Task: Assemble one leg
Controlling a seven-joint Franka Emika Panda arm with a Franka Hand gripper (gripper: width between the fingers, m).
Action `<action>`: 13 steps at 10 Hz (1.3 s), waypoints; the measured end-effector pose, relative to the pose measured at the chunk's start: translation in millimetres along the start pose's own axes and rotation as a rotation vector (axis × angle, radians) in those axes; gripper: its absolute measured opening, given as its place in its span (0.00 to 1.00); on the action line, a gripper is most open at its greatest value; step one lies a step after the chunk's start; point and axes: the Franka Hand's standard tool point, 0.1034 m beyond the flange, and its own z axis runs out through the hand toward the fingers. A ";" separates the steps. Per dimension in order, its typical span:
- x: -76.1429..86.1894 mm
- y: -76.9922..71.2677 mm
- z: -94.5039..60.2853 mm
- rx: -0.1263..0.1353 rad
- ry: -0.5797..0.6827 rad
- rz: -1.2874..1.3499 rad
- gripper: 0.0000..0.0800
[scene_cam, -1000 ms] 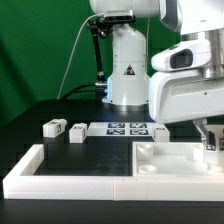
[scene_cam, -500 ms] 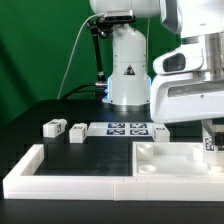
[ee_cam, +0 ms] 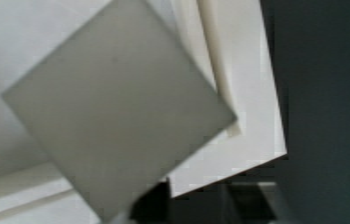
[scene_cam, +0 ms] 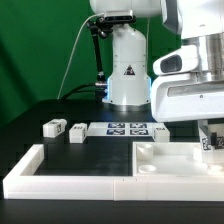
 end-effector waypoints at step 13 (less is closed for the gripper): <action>-34.3 6.1 12.2 -0.010 0.050 -0.162 0.81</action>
Offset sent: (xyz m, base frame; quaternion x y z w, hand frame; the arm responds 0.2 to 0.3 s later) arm -0.0055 -0.0047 0.0119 -0.0505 0.0015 -0.0871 0.9949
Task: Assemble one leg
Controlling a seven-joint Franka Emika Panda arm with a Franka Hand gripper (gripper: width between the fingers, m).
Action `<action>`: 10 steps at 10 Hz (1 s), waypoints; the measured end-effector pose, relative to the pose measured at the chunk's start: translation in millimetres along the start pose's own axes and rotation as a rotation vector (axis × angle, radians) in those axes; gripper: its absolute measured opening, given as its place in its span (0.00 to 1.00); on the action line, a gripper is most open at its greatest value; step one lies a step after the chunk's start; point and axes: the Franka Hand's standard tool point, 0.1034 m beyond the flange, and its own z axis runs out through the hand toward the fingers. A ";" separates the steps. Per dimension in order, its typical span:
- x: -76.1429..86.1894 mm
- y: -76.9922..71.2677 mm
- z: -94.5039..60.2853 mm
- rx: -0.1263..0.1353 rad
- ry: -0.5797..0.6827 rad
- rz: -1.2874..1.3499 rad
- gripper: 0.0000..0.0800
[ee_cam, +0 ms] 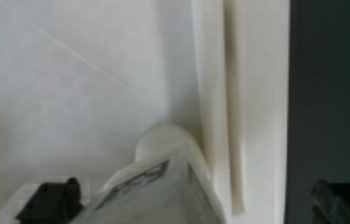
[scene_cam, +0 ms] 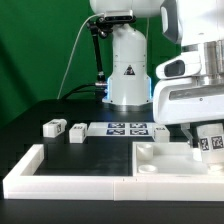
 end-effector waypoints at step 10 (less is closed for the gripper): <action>3.5 0.9 3.0 0.017 -0.003 0.092 0.35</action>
Offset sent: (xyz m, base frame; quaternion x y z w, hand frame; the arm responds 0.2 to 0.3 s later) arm 0.0000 0.0000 0.0000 0.0000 0.0000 0.0000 1.0000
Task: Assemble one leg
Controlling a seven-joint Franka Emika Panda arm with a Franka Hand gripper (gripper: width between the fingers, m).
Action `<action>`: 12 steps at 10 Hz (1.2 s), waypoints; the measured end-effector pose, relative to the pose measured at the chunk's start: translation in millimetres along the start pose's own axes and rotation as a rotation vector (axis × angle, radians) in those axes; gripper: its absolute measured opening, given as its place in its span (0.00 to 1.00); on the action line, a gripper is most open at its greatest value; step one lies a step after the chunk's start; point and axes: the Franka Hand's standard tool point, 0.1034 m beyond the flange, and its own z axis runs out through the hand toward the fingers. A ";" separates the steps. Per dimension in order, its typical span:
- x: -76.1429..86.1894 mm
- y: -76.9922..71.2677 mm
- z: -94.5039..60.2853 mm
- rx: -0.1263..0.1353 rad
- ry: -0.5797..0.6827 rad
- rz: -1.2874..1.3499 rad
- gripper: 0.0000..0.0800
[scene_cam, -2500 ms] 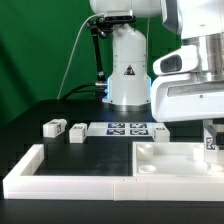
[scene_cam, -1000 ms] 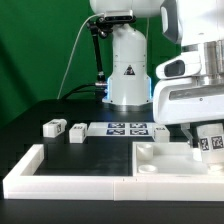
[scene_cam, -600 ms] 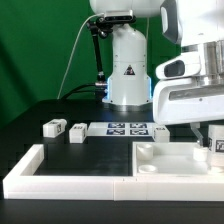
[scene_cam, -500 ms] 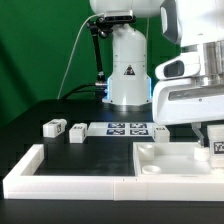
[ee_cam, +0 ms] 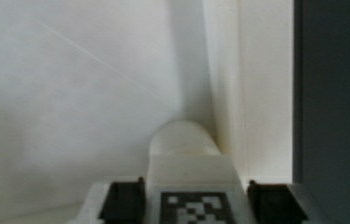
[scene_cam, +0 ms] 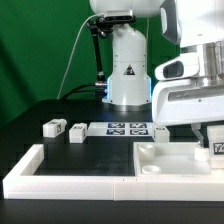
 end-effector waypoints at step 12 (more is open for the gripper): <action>4.6 -11.3 1.0 0.078 -0.010 1.067 0.35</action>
Offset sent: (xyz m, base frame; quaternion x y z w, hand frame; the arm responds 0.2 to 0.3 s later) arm 0.0051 0.0061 -0.0055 0.0006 0.0002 0.3211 0.9470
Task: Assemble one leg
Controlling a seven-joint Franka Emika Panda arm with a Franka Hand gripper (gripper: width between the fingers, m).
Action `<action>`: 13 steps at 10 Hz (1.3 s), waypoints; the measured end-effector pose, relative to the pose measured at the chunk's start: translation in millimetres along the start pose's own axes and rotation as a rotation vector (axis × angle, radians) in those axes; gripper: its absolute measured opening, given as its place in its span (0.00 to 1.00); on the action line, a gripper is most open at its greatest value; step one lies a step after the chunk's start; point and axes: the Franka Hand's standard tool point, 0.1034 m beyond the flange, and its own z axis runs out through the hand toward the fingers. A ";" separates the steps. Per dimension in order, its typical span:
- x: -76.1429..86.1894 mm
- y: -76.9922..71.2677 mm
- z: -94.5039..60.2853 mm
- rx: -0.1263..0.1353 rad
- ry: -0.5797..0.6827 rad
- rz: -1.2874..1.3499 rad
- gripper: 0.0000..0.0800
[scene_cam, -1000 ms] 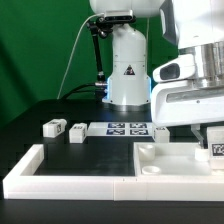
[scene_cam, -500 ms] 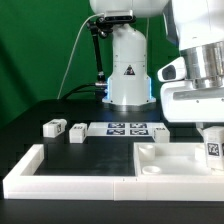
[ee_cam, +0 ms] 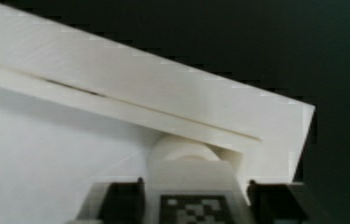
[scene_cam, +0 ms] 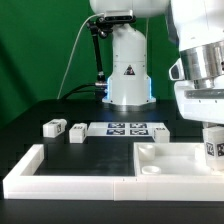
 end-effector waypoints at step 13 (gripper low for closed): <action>10.9 -3.2 -6.8 -0.104 0.020 -1.215 0.81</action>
Offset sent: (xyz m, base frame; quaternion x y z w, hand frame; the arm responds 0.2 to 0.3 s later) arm -0.0015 0.0014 0.0046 -0.0029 -0.0176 -0.0694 0.9974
